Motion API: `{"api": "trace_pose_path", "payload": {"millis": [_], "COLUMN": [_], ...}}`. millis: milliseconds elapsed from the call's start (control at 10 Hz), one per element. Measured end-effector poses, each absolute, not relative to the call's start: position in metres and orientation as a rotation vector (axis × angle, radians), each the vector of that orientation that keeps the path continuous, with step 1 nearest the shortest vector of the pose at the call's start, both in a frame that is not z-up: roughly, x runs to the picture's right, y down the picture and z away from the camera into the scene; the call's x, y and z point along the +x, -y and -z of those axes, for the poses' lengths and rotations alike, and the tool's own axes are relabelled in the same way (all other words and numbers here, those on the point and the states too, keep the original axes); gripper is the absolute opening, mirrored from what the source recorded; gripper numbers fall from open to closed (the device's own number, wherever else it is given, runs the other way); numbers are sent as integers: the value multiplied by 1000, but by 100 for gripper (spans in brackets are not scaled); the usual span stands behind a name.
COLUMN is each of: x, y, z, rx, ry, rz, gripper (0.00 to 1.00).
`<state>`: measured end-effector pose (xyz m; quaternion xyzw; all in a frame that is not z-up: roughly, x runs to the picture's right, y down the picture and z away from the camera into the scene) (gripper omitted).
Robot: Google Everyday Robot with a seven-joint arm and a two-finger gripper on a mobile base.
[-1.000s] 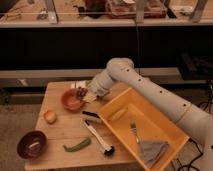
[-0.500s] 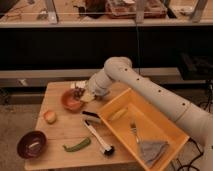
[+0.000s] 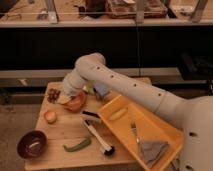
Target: Place grapes in purple bowl
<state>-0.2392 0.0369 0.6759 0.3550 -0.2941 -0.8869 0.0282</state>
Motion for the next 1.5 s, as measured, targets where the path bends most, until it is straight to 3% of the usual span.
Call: {"api": "trace_pose_path", "payload": {"millis": [400, 1100, 1200, 1500], "x": [-310, -314, -319, -331], "y": [-93, -142, -149, -160], "z": [-688, -686, -685, -680], "rx": [1116, 1131, 1151, 1220], "ry": [1046, 1126, 1127, 1138], "rz": [2820, 2906, 2923, 2963], "gripper": [18, 19, 24, 55]}}
